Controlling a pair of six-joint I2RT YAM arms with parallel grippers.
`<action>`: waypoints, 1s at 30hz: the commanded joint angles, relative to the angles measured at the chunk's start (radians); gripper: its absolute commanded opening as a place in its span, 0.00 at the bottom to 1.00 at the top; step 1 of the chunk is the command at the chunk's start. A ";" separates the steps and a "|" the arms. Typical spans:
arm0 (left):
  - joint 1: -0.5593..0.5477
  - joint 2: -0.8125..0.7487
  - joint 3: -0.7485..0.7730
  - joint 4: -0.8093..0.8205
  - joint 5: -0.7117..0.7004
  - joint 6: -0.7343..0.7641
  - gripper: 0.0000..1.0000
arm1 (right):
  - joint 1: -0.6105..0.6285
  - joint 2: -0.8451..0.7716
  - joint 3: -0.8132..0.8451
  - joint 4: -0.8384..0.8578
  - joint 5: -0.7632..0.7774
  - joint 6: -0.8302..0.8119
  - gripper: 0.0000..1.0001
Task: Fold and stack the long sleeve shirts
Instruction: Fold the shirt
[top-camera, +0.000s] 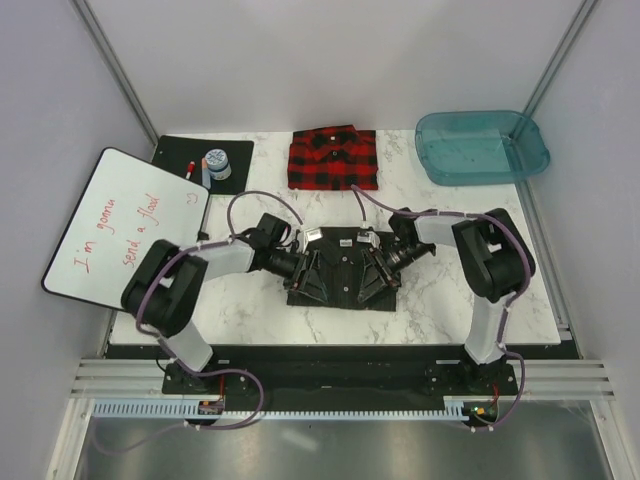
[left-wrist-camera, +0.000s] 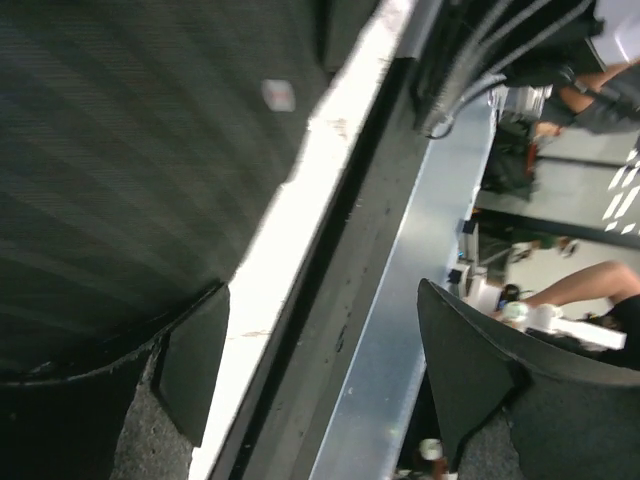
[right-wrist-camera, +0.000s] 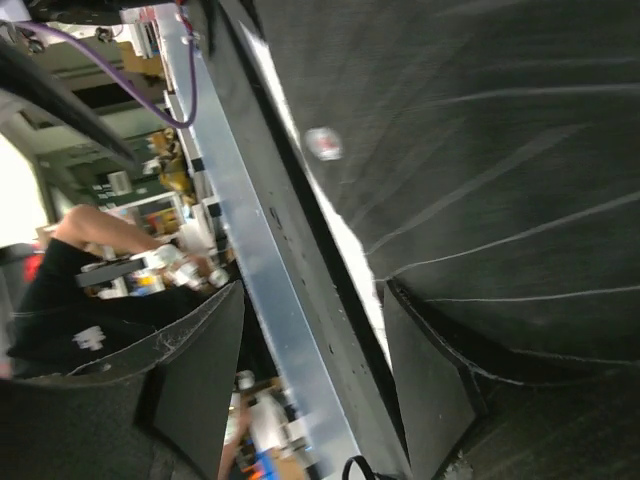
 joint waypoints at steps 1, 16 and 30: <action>0.099 0.167 -0.016 0.138 0.037 -0.093 0.81 | -0.022 0.157 -0.011 -0.007 0.004 -0.075 0.65; 0.199 -0.034 0.150 -0.083 0.155 0.072 0.74 | -0.147 0.070 0.438 -0.522 0.067 -0.368 0.61; 0.330 0.462 0.406 0.219 -0.062 -0.241 0.54 | -0.213 0.530 0.810 -0.218 0.242 -0.161 0.49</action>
